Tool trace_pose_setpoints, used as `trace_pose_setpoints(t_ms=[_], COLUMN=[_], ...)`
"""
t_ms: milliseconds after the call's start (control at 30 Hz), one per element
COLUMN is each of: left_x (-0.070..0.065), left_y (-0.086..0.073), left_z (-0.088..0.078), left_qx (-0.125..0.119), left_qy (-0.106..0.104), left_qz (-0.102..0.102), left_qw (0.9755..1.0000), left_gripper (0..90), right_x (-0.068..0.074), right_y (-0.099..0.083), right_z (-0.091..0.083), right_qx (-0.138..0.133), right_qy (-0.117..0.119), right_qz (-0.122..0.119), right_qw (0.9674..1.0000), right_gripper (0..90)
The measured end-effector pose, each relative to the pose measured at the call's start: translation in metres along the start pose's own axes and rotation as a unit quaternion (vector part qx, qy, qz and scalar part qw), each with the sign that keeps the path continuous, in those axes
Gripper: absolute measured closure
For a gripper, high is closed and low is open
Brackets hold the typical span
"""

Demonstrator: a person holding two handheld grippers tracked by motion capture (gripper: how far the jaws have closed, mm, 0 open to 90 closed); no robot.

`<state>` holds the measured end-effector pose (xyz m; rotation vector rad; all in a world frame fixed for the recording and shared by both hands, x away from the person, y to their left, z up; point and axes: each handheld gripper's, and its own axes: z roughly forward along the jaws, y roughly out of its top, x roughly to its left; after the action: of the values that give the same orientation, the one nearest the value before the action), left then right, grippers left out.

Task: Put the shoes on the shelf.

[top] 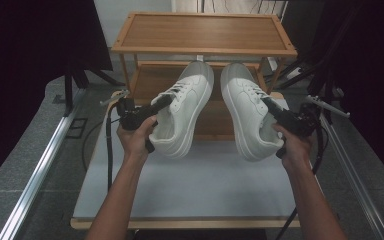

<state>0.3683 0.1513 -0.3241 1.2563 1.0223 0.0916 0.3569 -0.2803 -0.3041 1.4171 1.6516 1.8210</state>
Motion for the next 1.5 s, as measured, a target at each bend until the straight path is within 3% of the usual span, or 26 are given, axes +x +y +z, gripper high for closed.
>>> trace_pose_setpoints(t_ms=[267,467,967,1167,1233,1500], left_x=[0.002,0.005,0.01,0.019,0.021,0.022], left_y=[0.011,0.015,0.026,0.027,0.028,0.036], left_z=[0.013,0.016,0.02,0.03,0.033,0.049], left_qx=[-0.004,-0.013,-0.013,-0.024,-0.023,-0.019], left_qy=[0.02,0.018,0.052,0.06,0.065,0.078], left_qz=[-0.006,-0.021,-0.016,-0.043,-0.044,-0.042], left_qw=[0.9998,0.9995,0.9984,0.997,0.9967,0.9959], left_gripper=[81.5,81.5,81.2,81.2,81.1,80.7], right_x=[0.007,0.011,0.011,0.011,0.01,0.008], right_y=[0.01,0.013,0.015,0.019,0.02,0.018], right_z=[0.019,0.029,0.045,0.057,0.062,0.08], right_qx=[0.003,-0.002,-0.005,-0.008,-0.012,-0.017], right_qy=[-0.009,-0.017,-0.042,-0.048,-0.049,-0.056], right_qz=[-0.002,0.002,0.009,0.016,0.013,0.039], right_qw=[1.0,0.9999,0.999,0.9987,0.9986,0.9975], right_gripper=[83.2,83.1,83.1,83.1,83.1,83.0])
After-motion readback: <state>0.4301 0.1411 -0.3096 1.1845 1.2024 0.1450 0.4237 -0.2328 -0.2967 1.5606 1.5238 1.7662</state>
